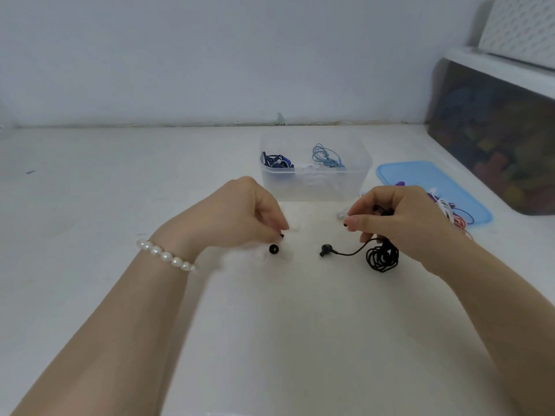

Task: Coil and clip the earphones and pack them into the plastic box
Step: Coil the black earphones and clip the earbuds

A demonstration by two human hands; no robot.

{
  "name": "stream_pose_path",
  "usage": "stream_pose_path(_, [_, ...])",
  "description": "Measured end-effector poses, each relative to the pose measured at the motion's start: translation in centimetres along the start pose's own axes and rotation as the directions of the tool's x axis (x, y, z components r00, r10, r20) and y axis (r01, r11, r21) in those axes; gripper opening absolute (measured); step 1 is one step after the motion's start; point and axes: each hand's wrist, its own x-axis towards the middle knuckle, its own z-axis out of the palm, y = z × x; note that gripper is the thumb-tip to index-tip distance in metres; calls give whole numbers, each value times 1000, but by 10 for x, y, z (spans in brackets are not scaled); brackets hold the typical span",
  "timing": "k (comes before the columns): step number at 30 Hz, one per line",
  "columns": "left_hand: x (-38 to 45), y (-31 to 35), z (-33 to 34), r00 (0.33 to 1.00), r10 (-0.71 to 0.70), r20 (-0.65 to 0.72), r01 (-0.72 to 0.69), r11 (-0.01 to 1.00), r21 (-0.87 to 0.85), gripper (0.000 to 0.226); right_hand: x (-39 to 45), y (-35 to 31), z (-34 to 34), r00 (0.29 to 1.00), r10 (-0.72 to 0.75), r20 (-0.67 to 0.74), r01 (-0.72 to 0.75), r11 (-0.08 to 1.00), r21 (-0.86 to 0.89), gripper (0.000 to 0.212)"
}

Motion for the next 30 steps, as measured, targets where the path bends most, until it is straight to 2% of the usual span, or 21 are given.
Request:
stream_pose_path(7, [-2,6,-8,973,-70,-220,5,959,-283,21,1,2,-6,999,19,-30,-18,999,41,6])
stream_pose_path(10, [4,7,1,934,-177,-311,-2,866,-499,19,1,1,-8,1000,25,-19,-23,995,94,7])
stream_pose_path(13, [9,15,17,948,-238,-211,-24,609,-793,15,0,-1,-11,999,33,3,-33,981,193,12])
stream_pose_path(15, [9,22,29,969,-232,-79,40,468,-883,13,-1,-2,-12,999,33,21,-38,959,280,17])
stream_pose_path(18, [8,30,43,975,-220,42,132,410,-903,11,-4,-4,-11,997,-19,70,-6,939,345,17])
stream_pose_path(22, [9,34,50,981,-172,91,132,245,-960,15,-6,-6,-6,991,-86,102,43,932,361,19])
stream_pose_path(25, [7,35,51,981,-143,130,155,175,-972,17,-5,-4,-7,992,-102,79,62,915,398,20])
stream_pose_path(27, [7,36,52,979,-157,133,158,161,-974,17,-4,-3,-7,993,-105,60,73,915,397,21])
stream_pose_path(30, [7,36,53,976,-175,127,161,192,-968,16,-4,-4,-6,992,-123,35,102,924,368,22])
